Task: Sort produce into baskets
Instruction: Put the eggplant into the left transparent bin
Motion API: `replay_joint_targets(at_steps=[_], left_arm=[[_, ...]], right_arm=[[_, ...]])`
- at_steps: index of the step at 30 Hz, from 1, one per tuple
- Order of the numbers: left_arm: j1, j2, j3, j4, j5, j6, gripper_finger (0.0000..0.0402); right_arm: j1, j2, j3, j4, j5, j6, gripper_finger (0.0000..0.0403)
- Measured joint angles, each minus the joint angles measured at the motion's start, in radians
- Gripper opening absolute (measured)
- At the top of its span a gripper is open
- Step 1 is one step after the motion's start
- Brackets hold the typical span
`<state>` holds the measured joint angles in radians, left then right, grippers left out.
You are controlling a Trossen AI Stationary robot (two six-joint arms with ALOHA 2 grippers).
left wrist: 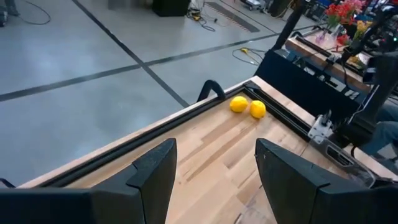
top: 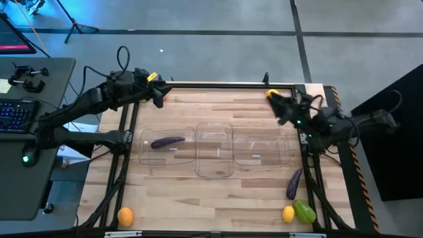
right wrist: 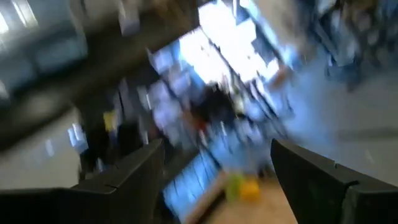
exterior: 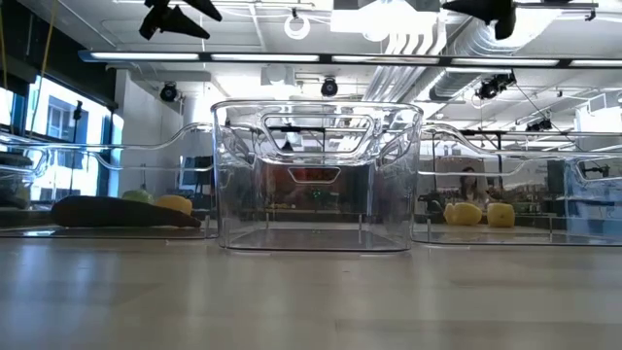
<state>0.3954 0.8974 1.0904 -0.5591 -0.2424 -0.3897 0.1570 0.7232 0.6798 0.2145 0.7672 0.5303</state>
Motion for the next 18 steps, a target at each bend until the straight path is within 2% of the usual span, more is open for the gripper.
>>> replay_joint_targets(at_steps=[6, 8, 10, 12, 15, 18], left_arm=[[0.0, 0.0, 0.0, 0.003, -0.018, 0.051, 0.0207], [0.0, 0.0, 0.0, 0.006, -0.031, 0.098, 0.0207], [0.0, 0.0, 0.0, 0.011, -0.034, 0.142, 0.0207], [0.0, 0.0, 0.0, 0.015, -0.034, 0.167, 0.0207], [0.0, 0.0, 0.0, 0.029, -0.033, 0.175, 0.0207], [0.0, 0.0, 0.0, 0.038, -0.032, 0.175, 0.0207]], right_arm=[[0.001, 0.104, 0.369, -0.878, -0.372, 0.444, 0.0284], [0.004, 0.159, 0.447, -1.131, -0.512, 0.621, 0.0284], [0.016, 0.211, 0.477, -1.312, -0.658, 0.769, 0.0284], [0.042, 0.262, 0.461, -1.418, -0.821, 0.871, 0.0284], [0.1, 0.321, 0.394, -1.446, -1.08, 0.971, 0.0284], [0.173, 0.366, 0.319, -1.391, -1.233, 1.055, 0.0284]])
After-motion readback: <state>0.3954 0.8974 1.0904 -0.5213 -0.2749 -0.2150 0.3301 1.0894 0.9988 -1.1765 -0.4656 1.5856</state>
